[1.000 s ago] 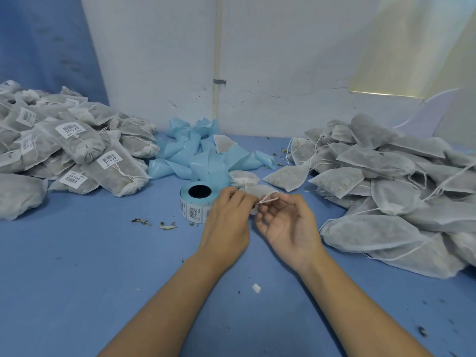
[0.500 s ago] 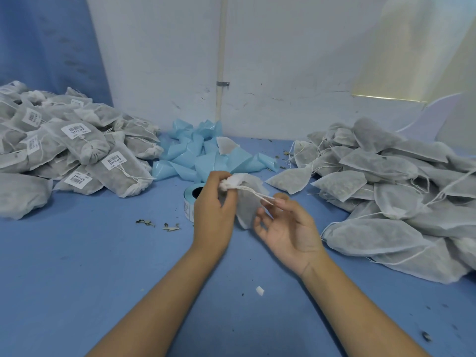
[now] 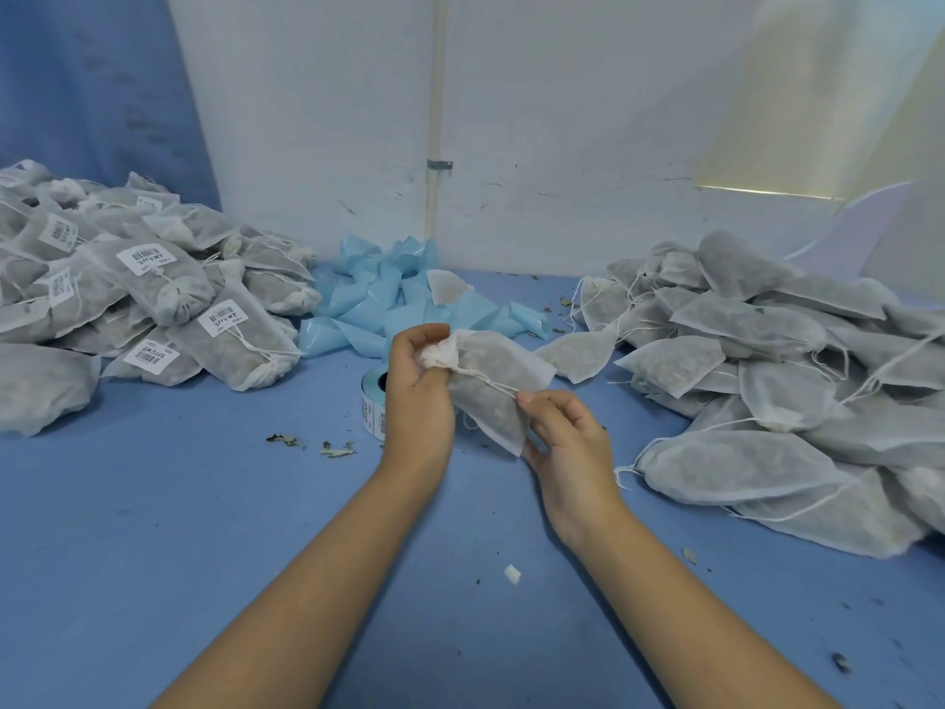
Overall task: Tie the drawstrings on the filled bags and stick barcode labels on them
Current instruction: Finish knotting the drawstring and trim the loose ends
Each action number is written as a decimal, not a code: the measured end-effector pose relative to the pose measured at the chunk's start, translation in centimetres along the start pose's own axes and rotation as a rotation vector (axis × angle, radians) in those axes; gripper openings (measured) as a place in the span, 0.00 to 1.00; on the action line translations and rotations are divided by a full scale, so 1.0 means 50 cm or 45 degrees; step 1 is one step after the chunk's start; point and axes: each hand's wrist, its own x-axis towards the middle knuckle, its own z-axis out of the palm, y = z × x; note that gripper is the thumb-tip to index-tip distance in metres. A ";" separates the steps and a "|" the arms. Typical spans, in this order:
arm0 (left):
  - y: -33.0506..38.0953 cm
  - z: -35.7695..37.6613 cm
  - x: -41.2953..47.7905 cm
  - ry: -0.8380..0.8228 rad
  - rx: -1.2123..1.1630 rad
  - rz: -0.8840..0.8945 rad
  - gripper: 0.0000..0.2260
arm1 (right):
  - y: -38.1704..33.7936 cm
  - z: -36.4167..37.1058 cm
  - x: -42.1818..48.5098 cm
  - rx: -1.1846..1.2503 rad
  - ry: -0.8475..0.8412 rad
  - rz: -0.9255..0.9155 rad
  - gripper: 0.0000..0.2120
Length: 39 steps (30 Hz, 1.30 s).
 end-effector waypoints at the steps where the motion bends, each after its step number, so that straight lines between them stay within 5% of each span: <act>1: -0.002 -0.001 0.002 0.004 -0.057 -0.032 0.19 | 0.000 0.001 0.000 0.001 0.010 -0.002 0.06; 6: -0.014 0.003 -0.014 -0.072 -0.389 -0.129 0.12 | 0.007 0.013 -0.002 0.130 0.055 0.040 0.06; 11: -0.032 0.016 -0.047 -0.155 -0.174 -0.063 0.16 | 0.012 0.019 -0.007 0.217 0.067 0.029 0.05; 16: -0.031 0.010 -0.041 -0.087 -0.064 -0.054 0.07 | 0.021 0.023 -0.012 0.121 0.033 -0.012 0.03; 24: -0.026 -0.004 -0.014 0.137 0.104 -0.039 0.09 | 0.021 0.015 0.002 0.032 -0.058 0.012 0.05; 27: -0.023 -0.018 0.000 0.127 0.153 0.023 0.09 | 0.031 0.023 0.005 -0.389 -0.031 -0.019 0.03; 31: -0.018 -0.062 0.001 -0.031 0.323 0.105 0.13 | 0.043 0.029 0.023 -1.221 -0.240 -0.257 0.23; 36: 0.004 -0.119 -0.004 -0.201 0.505 0.229 0.03 | 0.042 0.027 0.048 -1.420 -0.367 -0.376 0.31; 39: 0.007 -0.136 0.005 -0.201 0.403 0.205 0.09 | 0.049 0.024 0.043 -1.436 -0.373 -0.500 0.27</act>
